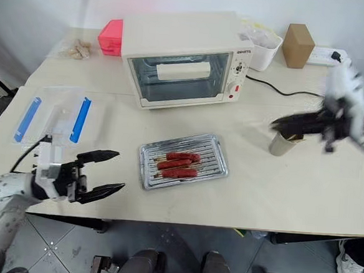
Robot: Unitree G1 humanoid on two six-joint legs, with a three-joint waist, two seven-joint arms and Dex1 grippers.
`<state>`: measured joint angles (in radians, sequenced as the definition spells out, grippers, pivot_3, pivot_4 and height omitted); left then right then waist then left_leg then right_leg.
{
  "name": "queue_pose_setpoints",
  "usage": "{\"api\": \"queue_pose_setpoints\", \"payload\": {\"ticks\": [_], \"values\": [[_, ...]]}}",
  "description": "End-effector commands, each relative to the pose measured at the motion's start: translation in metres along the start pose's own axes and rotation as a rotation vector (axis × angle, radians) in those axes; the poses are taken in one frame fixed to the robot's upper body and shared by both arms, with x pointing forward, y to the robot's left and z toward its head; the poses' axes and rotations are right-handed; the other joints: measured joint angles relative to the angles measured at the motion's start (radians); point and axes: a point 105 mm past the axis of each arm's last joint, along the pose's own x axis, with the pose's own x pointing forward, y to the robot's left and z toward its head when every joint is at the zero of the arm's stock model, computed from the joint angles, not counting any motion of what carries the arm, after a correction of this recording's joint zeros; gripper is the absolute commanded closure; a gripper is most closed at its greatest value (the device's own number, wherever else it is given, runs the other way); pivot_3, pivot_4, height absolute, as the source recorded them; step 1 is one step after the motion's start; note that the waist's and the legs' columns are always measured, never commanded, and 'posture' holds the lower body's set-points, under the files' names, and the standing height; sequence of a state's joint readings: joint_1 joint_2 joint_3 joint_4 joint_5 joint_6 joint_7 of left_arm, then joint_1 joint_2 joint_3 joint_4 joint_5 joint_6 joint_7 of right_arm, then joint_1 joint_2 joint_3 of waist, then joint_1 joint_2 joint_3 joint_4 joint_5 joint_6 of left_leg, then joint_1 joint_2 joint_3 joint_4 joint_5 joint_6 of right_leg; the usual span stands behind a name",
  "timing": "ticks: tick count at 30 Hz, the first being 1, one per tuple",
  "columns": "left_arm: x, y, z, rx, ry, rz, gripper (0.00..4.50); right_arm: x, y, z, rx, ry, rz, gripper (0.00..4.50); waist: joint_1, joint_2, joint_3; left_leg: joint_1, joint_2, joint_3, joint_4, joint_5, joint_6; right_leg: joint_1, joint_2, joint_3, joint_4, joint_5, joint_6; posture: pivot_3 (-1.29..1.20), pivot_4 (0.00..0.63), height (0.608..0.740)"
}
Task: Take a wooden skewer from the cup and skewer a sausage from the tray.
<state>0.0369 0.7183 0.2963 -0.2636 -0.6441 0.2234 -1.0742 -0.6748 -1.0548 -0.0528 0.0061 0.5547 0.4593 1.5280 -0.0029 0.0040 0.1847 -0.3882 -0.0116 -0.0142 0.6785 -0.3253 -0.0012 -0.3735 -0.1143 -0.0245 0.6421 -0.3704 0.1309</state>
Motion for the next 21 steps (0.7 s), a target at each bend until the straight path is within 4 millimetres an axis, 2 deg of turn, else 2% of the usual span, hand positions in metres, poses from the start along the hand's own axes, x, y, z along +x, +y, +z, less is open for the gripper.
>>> {"api": "queue_pose_setpoints", "payload": {"ticks": [1, 4, 6, 9, 12, 14, 21], "values": [[-0.007, 0.001, 0.010, 0.034, -0.006, -0.011, 0.00, 0.022, 0.018, 0.025, -0.064, -0.165, 0.078, 4.46, 0.002, 0.002, 0.001, -0.001, -0.001, 0.000, 0.001, 0.000, 0.000, 0.000, 0.000, 0.000, 0.001, 0.000, 0.000, 0.00, 0.150, 0.740], [-0.001, -0.003, 0.016, 0.020, -0.025, -0.044, 0.00, 0.047, 0.023, 0.020, -0.037, -0.235, 0.117, 4.46, 0.006, 0.000, 0.000, -0.001, -0.002, -0.003, 0.003, 0.000, 0.000, 0.000, -0.001, 0.000, 0.001, 0.000, 0.000, 0.00, 0.150, 0.740], [0.006, -0.012, 0.022, -0.017, -0.051, -0.094, 0.00, 0.065, 0.025, 0.017, -0.022, -0.297, 0.131, 4.46, 0.003, -0.005, -0.002, -0.001, -0.002, -0.004, 0.003, 0.000, 0.000, 0.002, -0.002, 0.001, 0.001, 0.000, 0.000, 0.00, 0.150, 0.740], [0.020, -0.023, 0.029, -0.076, -0.101, -0.146, 0.00, 0.085, 0.034, 0.008, -0.009, -0.319, 0.184, 4.46, 0.001, -0.006, -0.002, -0.001, -0.001, -0.004, 0.003, 0.000, 0.000, 0.001, -0.002, 0.003, 0.001, 0.000, 0.000, 0.00, 0.150, 0.740], [0.027, -0.021, 0.037, -0.127, -0.167, -0.128, 0.00, 0.092, 0.036, 0.011, 0.000, -0.359, 0.194, 4.46, 0.001, -0.005, -0.002, -0.001, -0.001, -0.004, 0.002, 0.000, 0.000, 0.001, -0.001, 0.003, 0.002, 0.000, 0.000, 0.00, 0.150, 0.740], [0.033, -0.026, 0.041, -0.167, -0.183, -0.177, 0.00, 0.099, 0.037, 0.010, 0.003, -0.373, 0.201, 4.46, -0.001, -0.006, -0.002, -0.001, -0.001, -0.004, 0.003, 0.000, 0.000, 0.001, 0.000, 0.002, 0.002, 0.000, 0.000, 0.00, 0.150, 0.740], [0.038, -0.032, 0.039, -0.207, -0.151, -0.244, 0.00, 0.109, 0.041, 0.015, -0.006, -0.405, 0.243, 4.46, -0.002, -0.006, -0.002, -0.001, -0.001, -0.004, 0.002, 0.000, 0.000, 0.001, 0.000, 0.002, 0.002, 0.000, 0.000, 0.00, 0.150, 0.740]]}}
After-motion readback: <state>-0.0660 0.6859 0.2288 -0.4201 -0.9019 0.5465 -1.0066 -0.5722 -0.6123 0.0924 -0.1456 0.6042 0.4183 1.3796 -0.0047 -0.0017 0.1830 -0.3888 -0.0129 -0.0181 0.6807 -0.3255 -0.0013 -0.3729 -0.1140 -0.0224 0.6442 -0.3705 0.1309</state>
